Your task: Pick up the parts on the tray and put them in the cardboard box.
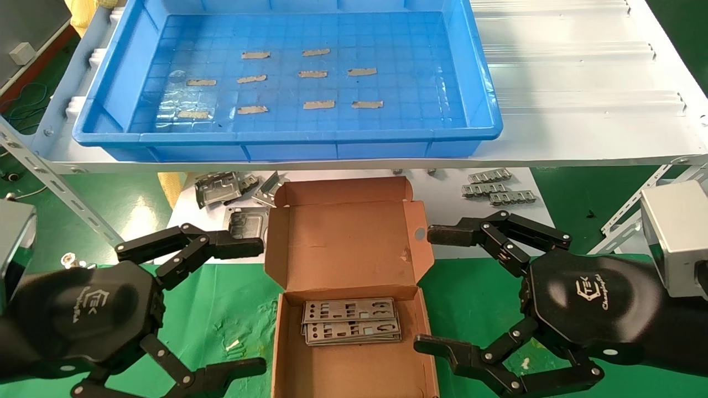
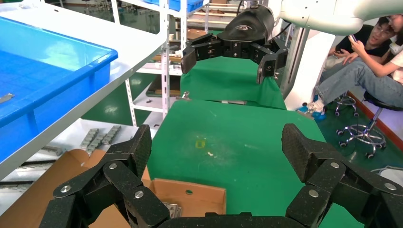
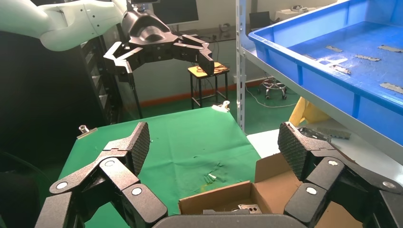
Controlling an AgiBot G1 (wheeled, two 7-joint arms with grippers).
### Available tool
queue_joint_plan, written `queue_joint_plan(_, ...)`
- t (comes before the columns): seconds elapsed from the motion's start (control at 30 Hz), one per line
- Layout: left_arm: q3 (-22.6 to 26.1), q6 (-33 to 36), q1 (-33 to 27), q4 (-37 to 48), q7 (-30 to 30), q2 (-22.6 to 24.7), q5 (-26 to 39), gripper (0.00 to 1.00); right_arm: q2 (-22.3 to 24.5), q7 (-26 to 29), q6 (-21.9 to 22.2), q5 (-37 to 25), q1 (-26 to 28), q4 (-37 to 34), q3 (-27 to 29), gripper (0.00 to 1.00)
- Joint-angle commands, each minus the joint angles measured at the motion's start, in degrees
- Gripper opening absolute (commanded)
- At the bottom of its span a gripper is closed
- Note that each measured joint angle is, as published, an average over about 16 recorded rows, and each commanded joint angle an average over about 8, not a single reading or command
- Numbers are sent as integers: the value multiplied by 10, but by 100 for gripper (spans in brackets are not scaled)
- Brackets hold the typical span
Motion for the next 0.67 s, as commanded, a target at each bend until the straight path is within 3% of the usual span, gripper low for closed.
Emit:
queue_joint_plan(0.03,0,0,0,0,0,0,0,100,0,0,0,0,0,0,0,100)
queue_joint_plan(0.67,0,0,0,0,0,0,0,100,0,0,0,0,0,0,0,100)
